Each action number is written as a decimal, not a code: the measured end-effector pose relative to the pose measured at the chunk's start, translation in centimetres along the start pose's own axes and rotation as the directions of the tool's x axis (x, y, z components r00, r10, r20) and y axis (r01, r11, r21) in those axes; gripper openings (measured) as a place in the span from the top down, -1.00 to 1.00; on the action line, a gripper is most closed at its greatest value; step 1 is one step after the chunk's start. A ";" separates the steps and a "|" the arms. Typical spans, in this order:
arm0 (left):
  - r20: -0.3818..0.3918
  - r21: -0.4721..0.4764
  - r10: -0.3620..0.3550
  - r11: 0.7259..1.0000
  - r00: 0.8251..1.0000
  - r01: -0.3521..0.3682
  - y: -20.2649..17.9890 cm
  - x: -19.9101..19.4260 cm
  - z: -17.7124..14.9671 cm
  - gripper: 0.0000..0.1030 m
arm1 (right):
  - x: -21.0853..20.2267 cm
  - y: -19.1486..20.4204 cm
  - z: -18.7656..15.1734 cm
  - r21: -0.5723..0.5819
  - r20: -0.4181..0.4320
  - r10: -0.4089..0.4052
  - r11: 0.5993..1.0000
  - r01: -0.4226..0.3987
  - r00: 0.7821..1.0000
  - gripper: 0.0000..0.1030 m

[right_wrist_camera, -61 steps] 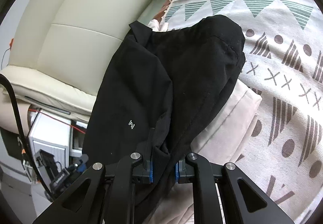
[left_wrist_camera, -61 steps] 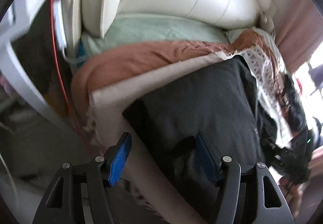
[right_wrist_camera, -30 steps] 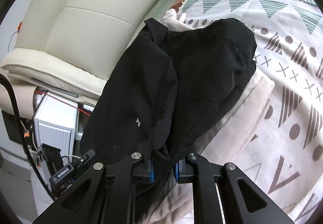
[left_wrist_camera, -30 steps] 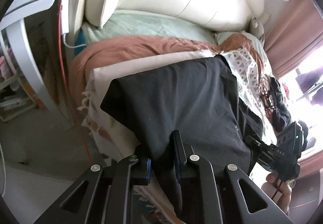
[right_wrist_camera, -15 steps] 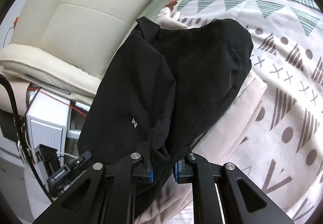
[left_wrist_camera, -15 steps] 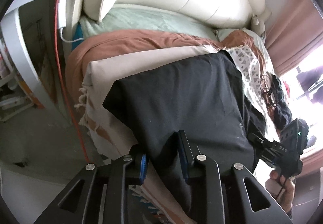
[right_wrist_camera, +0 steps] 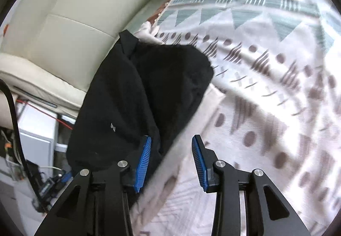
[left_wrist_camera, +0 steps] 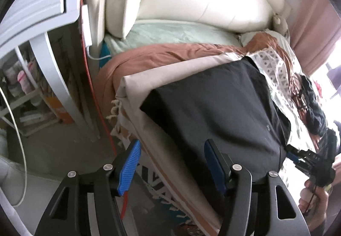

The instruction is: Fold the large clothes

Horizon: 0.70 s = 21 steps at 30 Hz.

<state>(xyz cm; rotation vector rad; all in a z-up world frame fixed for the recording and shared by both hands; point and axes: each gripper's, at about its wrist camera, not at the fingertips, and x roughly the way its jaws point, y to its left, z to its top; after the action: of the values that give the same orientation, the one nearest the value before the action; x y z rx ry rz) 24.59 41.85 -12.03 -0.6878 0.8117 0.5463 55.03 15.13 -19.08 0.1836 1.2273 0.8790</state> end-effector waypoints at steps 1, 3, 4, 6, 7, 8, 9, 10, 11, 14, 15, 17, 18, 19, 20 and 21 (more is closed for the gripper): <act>0.004 0.008 -0.004 1.000 1.000 0.004 -0.4 -0.2 -0.1 -0.23 | -0.7 0.3 -0.2 -0.014 0.009 -0.014 1.000 0.014 1.000 0.28; 0.010 0.026 -0.006 1.000 1.000 0.005 -1.4 -0.6 -0.2 -0.26 | -2.4 0.3 -0.6 -0.040 0.030 -0.051 0.998 0.052 0.998 0.28; 0.015 0.037 -0.007 0.999 1.000 0.006 -2.0 -1.0 -0.4 -0.28 | -3.4 0.4 -0.8 -0.051 0.043 -0.069 0.996 0.071 0.997 0.28; 0.036 0.065 -0.013 0.998 0.999 0.011 -3.3 -1.8 -0.8 -0.46 | -5.2 0.2 -1.4 -0.062 0.063 -0.085 0.994 0.089 0.994 0.28; 0.046 0.075 -0.017 0.997 0.999 0.013 -3.7 -2.1 -0.9 -0.51 | -6.3 -0.1 -1.7 -0.063 0.073 -0.091 0.993 0.095 0.993 0.28; 0.062 0.091 -0.023 0.996 0.998 0.017 -4.4 -2.7 -1.2 -0.62 | -7.2 -0.4 -2.0 -0.064 0.081 -0.097 0.993 0.103 0.992 0.28; 0.075 0.104 -0.029 0.994 0.997 0.021 -5.0 -3.2 -1.5 -0.69 | -8.2 -0.7 -2.4 -0.065 0.091 -0.109 0.991 0.115 0.990 0.24; 0.083 0.112 -0.033 0.993 0.996 0.024 -5.5 -3.6 -1.7 -0.71 | -9.3 -0.9 -2.9 -0.065 0.102 -0.118 0.990 0.125 0.988 0.21; 0.089 0.122 -0.040 0.992 0.995 0.029 -6.0 -4.0 -1.9 -0.73 | -10.1 -1.1 -3.3 -0.066 0.110 -0.125 0.989 0.133 0.986 0.20; 0.097 0.159 -0.066 0.986 0.993 0.050 -7.6 -5.3 -2.8 -0.74 | -13.1 -1.6 -4.9 -0.059 0.143 -0.156 0.984 0.166 0.977 0.00; 0.101 0.178 -0.073 0.983 0.992 0.054 -8.3 -5.8 -3.2 -0.74 | -13.9 -1.7 -5.3 -0.056 0.154 -0.163 0.983 0.173 0.975 -0.12; 0.110 0.202 -0.088 0.977 0.990 0.064 -9.3 -6.7 -3.9 -0.75 | -16.0 -2.1 -6.4 -0.052 0.183 -0.176 0.981 0.188 0.967 -0.27; 0.116 0.214 -0.096 0.974 0.989 0.070 -9.8 -7.2 -4.2 -0.78 | -16.8 -2.1 -7.0 -0.049 0.191 -0.180 0.980 0.192 0.965 -0.33; 0.121 0.223 -0.100 0.972 0.988 0.072 -10.3 -7.7 -4.7 -0.80 | -17.7 -2.3 -7.5 -0.046 0.199 -0.184 0.979 0.197 0.962 -0.38; 0.129 0.237 -0.106 0.969 0.986 0.073 -10.7 -8.1 -5.1 -0.85 | -18.8 -2.5 -8.2 -0.045 0.212 -0.189 0.978 0.202 0.959 -0.42; 0.138 0.255 -0.110 0.964 0.984 0.072 -11.3 -8.6 -5.6 -0.86 | -19.6 -2.5 -8.8 -0.045 0.222 -0.194 0.977 0.208 0.956 -0.52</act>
<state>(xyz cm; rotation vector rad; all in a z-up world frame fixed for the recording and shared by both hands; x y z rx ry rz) 24.62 28.78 -4.13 -0.4435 0.6884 0.3986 47.33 -2.47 -9.23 0.0950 0.9917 0.7021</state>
